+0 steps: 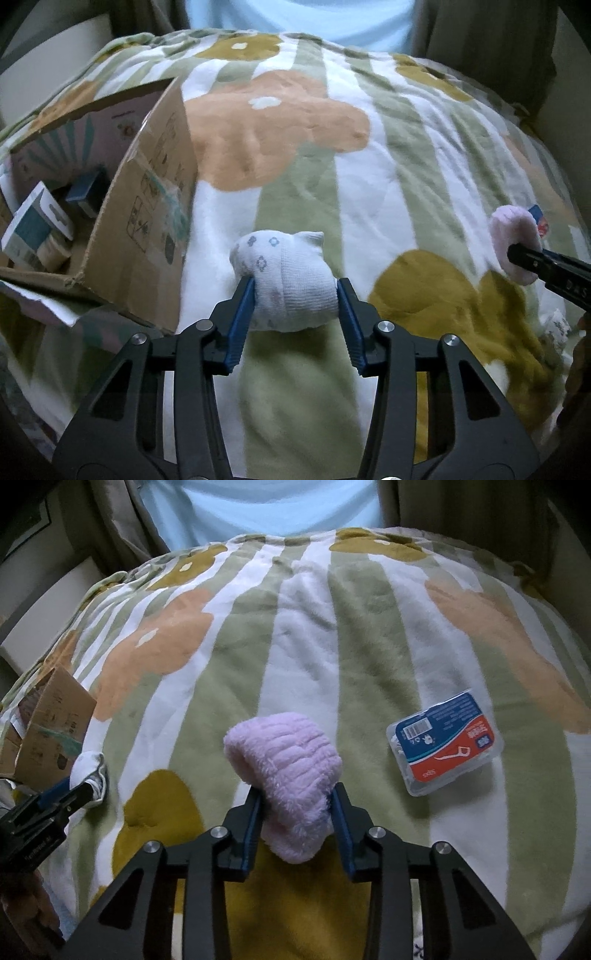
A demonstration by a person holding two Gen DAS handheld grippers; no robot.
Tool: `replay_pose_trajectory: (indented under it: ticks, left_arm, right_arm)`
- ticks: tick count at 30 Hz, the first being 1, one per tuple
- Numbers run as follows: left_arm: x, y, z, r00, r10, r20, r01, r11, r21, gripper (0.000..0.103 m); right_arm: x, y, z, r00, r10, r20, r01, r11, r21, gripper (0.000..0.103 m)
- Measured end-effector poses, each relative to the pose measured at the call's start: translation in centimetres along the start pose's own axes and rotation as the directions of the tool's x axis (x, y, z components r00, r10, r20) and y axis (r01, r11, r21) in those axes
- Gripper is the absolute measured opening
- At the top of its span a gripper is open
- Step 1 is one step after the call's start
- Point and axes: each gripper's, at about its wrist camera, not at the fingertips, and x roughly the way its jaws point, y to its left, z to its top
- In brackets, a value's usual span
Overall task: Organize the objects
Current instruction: 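Carry the white sock and pink towel over the cardboard box with both tools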
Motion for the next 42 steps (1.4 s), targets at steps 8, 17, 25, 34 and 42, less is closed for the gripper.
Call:
replay_pose_trajectory:
  ticks: [8,17,25,34,42]
  left_arm:
    - [-3.1,-1.1,0.4,0.998,-0.045,0.047,0.043,0.999,0.032,0.041]
    - [-7.6,-0.2,1.8,0.987,-0.105,0.121,0.100,0.994,0.042,0.041]
    - [-11.3,2.6,4.3,0.976,-0.123,0.182,0.115,0.992,0.052,0.041]
    - [-13.5,8.6,7.5,0.972,-0.100,0.214,0.095,0.995,0.033,0.041]
    - [-14.8,15.0,8.9,0.969,-0.069,0.236,0.074,0.997,-0.012,0.041]
  right_arm:
    - [-2.8,1.1,-0.3,0.999,-0.021,0.032,0.022,1.000,-0.015,0.033]
    - [-6.9,3.9,0.1,0.996,-0.030,0.084,0.034,0.998,-0.049,0.033]
    - [-9.3,8.1,1.6,0.992,0.000,0.128,0.013,0.995,-0.096,0.033]
    - [-9.9,14.4,3.9,0.988,0.063,0.140,-0.043,0.989,-0.143,0.033]
    - [-10.0,20.5,5.9,0.986,0.109,0.130,-0.083,0.978,-0.193,0.033]
